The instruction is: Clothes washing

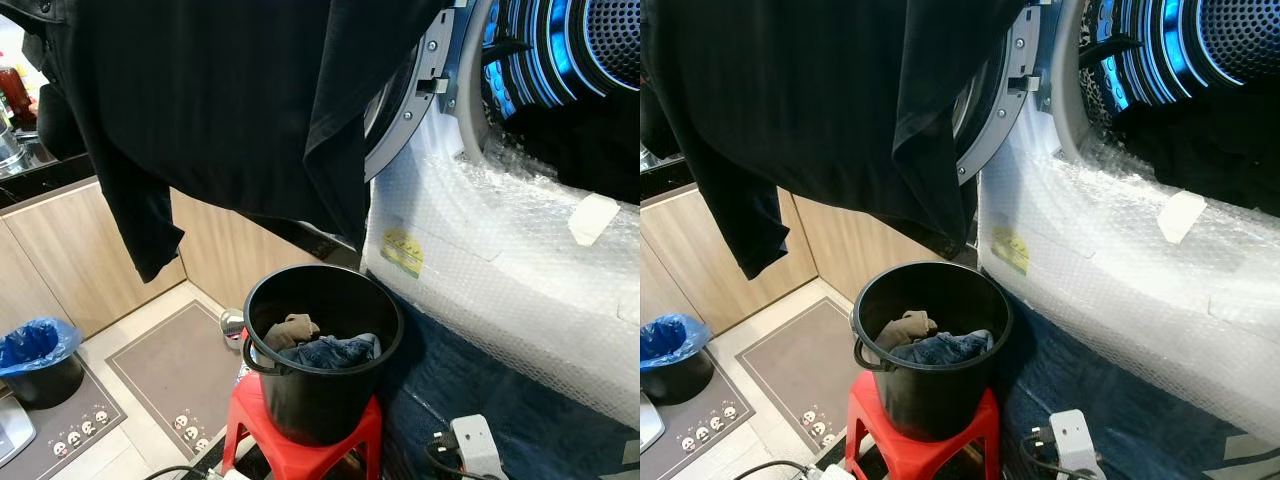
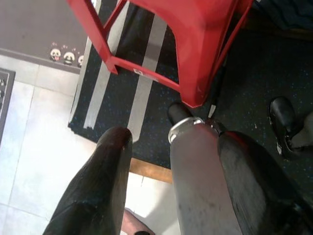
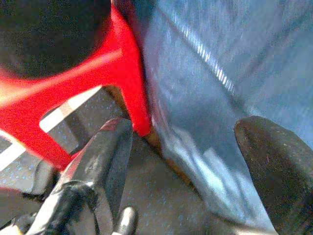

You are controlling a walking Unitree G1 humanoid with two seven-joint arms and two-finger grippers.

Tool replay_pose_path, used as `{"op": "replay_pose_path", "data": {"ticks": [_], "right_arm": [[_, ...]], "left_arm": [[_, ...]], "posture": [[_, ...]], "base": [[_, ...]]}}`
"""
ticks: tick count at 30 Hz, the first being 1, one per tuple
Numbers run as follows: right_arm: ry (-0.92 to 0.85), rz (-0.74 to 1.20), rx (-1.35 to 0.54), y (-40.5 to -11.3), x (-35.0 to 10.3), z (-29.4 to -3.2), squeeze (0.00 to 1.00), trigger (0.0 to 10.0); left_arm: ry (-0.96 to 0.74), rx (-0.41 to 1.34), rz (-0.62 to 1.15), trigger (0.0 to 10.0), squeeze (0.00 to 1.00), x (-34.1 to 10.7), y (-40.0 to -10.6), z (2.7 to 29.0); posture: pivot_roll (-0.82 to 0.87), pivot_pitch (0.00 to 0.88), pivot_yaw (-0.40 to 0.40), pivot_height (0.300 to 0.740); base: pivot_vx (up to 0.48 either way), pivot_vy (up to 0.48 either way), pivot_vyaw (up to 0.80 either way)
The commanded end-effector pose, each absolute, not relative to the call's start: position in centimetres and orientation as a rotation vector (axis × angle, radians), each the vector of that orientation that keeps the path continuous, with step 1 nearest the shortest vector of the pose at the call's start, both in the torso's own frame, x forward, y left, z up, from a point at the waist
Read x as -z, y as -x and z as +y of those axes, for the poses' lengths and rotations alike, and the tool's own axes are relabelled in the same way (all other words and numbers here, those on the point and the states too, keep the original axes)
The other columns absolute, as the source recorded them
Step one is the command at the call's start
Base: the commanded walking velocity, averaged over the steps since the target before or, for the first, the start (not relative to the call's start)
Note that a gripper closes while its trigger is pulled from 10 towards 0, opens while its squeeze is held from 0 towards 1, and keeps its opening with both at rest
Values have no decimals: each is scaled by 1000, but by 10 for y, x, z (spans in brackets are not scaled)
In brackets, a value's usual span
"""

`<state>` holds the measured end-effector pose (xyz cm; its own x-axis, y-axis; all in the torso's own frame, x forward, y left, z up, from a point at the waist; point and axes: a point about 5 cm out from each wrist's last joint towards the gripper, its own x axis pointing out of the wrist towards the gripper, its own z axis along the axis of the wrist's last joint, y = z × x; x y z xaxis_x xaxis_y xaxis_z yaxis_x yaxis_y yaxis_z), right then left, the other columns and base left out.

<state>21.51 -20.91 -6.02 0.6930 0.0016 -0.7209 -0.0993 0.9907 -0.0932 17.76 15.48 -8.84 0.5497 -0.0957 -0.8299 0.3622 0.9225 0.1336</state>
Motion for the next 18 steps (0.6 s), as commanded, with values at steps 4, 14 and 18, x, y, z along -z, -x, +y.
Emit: {"op": "replay_pose_path", "data": {"ticks": [4, 14, 18], "right_arm": [[132, 850, -23, -195, 72, -206, 0, 10000], [105, 942, 16, -170, 87, -202, 0, 10000], [74, 983, 21, -158, 93, -195, 0, 10000]], "left_arm": [[-263, 144, 1054, 10000, 0, 98, -156, 169], [-252, 186, 1033, 10000, 0, 97, -160, 161], [-239, 213, 1030, 10000, 0, 96, -163, 157]], "posture": [[-46, 0, -1, 740], [-59, 0, 37, 740], [-56, 0, 34, 740]], "base": [[0, 0, 0], [0, 0, 0], [0, 0, 0]]}}
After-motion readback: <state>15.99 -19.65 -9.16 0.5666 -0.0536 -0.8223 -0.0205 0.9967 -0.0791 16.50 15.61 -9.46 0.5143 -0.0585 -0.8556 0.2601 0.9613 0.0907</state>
